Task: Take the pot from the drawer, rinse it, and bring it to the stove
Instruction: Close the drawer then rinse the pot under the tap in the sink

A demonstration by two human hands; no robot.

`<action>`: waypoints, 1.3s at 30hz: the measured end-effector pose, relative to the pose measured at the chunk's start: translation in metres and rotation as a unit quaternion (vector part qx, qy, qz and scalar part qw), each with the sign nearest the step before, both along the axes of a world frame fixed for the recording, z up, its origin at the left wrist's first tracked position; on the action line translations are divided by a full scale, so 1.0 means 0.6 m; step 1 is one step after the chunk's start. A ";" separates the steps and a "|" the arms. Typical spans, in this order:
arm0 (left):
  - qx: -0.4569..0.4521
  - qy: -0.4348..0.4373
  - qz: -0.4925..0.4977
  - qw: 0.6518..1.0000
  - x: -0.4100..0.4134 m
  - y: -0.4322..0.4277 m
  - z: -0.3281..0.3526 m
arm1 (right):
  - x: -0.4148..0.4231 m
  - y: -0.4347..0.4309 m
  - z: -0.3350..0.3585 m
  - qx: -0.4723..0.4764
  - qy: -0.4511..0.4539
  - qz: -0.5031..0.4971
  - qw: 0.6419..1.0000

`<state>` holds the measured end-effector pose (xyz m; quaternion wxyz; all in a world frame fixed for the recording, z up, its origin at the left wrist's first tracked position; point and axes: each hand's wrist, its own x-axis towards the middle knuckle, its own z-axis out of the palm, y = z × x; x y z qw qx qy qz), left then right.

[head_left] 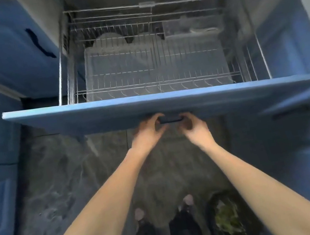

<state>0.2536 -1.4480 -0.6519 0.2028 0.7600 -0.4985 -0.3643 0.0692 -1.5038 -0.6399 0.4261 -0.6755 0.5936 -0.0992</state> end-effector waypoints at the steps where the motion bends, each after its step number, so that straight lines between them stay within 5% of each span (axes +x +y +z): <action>1: -0.005 -0.008 0.000 1.000 0.003 -0.009 -0.014 | 0.003 -0.011 -0.019 -0.006 0.022 0.012 1.000; 4: 0.003 -0.029 -0.034 0.999 0.016 -0.021 -0.042 | -0.001 -0.036 -0.055 -0.023 0.064 0.070 0.995; 20: -0.035 0.048 0.058 0.997 0.072 -0.181 -0.039 | 0.066 -0.225 -0.070 -0.015 -0.026 0.082 0.996; 39: 0.055 0.077 0.027 0.995 0.202 -0.488 -0.010 | 0.199 -0.521 -0.030 0.077 0.066 0.107 0.989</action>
